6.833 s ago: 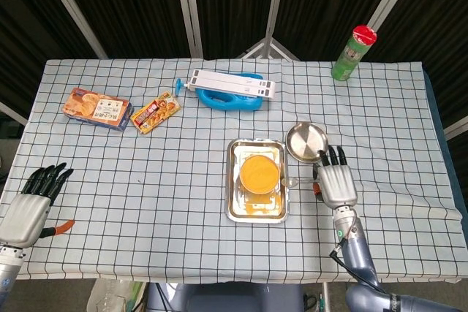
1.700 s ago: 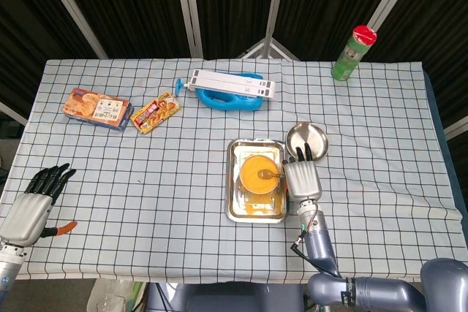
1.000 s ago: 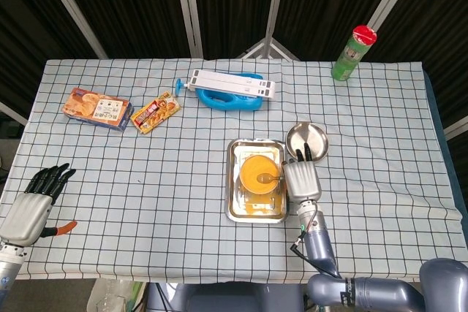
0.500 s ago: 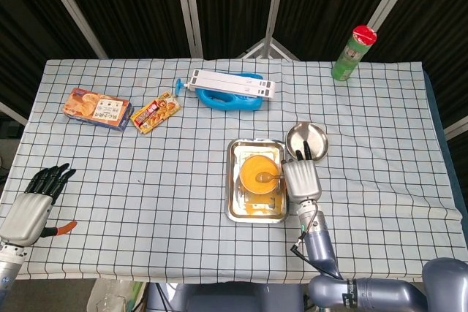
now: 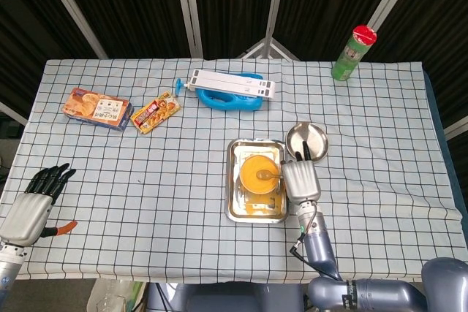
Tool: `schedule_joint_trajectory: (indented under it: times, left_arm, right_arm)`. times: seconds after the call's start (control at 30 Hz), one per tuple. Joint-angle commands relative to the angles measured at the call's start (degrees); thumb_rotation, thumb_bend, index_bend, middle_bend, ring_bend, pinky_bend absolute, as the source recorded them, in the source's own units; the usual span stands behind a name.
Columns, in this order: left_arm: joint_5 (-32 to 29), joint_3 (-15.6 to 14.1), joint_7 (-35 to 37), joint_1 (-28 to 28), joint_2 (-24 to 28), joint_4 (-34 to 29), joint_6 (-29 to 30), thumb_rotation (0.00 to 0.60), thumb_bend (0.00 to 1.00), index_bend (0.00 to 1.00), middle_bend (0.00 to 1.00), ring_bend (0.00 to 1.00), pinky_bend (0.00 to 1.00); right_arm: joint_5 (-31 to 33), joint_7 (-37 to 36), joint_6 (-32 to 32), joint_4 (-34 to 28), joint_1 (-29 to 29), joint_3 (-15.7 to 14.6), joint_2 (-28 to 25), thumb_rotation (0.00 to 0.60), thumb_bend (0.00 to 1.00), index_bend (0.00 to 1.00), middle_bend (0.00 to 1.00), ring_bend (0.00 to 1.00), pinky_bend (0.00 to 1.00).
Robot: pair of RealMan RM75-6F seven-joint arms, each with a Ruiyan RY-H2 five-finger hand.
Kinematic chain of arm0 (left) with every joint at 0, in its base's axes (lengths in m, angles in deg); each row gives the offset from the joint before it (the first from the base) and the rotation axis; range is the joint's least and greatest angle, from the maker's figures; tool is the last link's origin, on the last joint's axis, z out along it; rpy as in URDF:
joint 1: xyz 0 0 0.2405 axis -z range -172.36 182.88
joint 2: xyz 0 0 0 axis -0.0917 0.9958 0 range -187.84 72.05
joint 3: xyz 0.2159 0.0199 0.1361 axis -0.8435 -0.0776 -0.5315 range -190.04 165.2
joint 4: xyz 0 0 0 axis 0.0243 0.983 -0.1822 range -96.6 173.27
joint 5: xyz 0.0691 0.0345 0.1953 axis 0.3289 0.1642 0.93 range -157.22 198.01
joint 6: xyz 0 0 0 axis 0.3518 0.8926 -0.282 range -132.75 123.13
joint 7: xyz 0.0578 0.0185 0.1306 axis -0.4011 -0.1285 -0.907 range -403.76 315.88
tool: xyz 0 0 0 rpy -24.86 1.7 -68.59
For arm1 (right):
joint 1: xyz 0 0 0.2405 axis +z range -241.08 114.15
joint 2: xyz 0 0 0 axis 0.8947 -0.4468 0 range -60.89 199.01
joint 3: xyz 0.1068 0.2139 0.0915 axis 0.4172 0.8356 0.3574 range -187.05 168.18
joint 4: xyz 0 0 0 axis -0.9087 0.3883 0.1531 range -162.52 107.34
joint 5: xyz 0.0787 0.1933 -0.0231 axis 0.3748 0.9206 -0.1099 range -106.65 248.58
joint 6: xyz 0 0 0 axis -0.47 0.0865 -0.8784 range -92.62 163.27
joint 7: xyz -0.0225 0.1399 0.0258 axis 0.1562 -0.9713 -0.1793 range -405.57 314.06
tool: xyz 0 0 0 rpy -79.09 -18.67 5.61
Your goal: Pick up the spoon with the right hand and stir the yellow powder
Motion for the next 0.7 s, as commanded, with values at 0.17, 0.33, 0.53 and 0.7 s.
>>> schedule_joint_trajectory:
  times: [0.17,0.33,0.53,0.7]
  left_arm:
    - [0.06,0.0,0.06,0.0,-0.03,0.05,0.06,0.6,0.0,0.0,0.0,0.0,0.0]
    - [0.11,0.0,0.1,-0.01,-0.03,0.07,0.11,0.6,0.0,0.0,0.0,0.0,0.0]
    - [0.26,-0.03,0.11,-0.05,-0.06,0.13,0.23,0.6,0.0,0.0,0.0,0.0,0.0]
    - [0.36,-0.06,-0.02,-0.12,-0.11,0.22,0.39,0.6,0.0,0.0,0.0,0.0,0.0]
  right_arm:
    - [-0.74,1.3,0.84,-1.01,0.48,0.44,-0.53,0.6,0.7,0.66,0.6,0.28,0.0]
    - [-2.07,3.73,1.48,-1.7,1.27,0.14,-1.31,0.6,0.69,0.66,0.6,0.28,0.0]
    - [-8.75,9.45,2.5,0.22,2.75,-3.9,-2.45,0.6,0.7,0.67,0.6,0.28,0.0]
    - [-15.79,15.0,2.47,3.81,4.0,-8.38,-3.59,0.6,0.7,0.66,0.6,0.28,0.0]
